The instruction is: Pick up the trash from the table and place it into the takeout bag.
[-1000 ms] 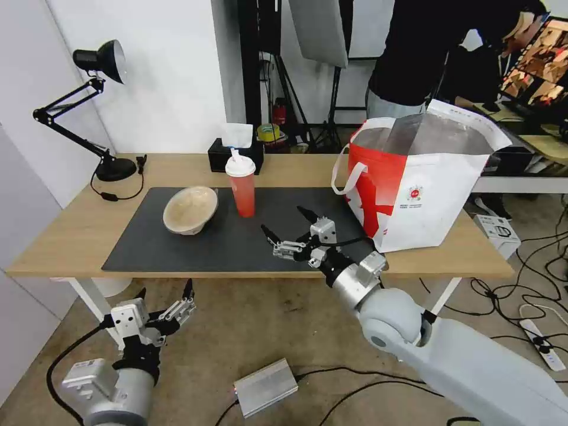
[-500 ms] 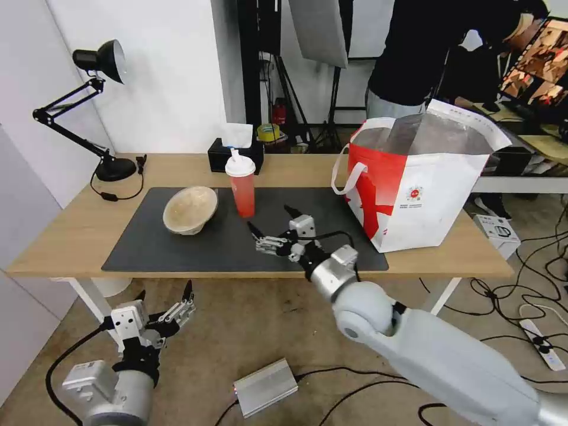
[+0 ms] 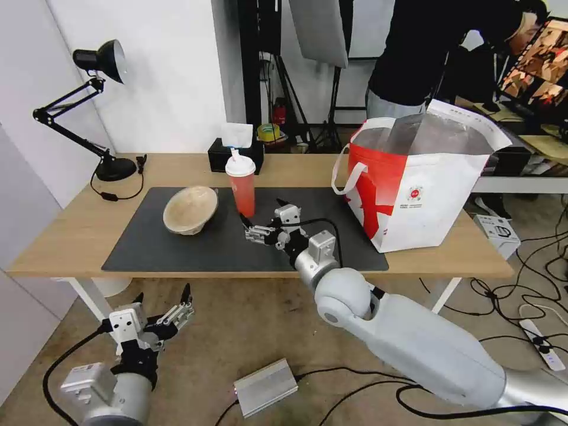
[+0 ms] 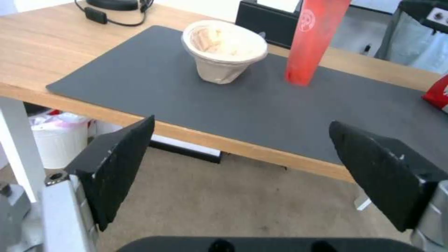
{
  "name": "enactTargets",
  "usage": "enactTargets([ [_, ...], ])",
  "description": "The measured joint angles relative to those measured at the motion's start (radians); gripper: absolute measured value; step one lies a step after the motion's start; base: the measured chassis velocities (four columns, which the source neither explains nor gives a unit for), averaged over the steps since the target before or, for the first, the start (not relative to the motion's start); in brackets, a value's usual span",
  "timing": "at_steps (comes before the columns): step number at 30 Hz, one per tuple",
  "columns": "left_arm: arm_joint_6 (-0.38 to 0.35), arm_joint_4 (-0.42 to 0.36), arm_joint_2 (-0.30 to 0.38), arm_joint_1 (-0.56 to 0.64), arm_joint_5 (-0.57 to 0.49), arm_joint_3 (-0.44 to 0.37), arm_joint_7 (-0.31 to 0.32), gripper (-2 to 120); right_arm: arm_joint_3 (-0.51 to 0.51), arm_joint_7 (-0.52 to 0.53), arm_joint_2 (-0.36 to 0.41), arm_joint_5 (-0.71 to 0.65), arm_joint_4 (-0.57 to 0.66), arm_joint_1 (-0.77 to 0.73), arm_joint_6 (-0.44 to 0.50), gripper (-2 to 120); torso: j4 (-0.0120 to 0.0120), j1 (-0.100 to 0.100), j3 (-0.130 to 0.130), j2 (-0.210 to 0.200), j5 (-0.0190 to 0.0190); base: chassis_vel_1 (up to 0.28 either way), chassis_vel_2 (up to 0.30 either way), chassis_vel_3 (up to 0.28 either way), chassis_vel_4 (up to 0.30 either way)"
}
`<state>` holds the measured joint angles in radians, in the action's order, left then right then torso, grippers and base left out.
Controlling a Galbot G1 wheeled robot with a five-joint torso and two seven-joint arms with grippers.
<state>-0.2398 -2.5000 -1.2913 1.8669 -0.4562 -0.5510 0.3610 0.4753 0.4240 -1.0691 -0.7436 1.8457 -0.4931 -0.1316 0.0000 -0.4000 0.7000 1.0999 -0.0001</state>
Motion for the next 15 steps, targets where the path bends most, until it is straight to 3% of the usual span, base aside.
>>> enactTargets([
  [15,-0.001,0.0,-0.001,0.001,0.0,-0.003,-0.003,100,0.018,0.021,-0.07,-0.019,-0.07,0.052,-0.029,100,0.0,0.0,0.0,0.0,-0.0001,0.0,0.0,0.0,0.0],
])
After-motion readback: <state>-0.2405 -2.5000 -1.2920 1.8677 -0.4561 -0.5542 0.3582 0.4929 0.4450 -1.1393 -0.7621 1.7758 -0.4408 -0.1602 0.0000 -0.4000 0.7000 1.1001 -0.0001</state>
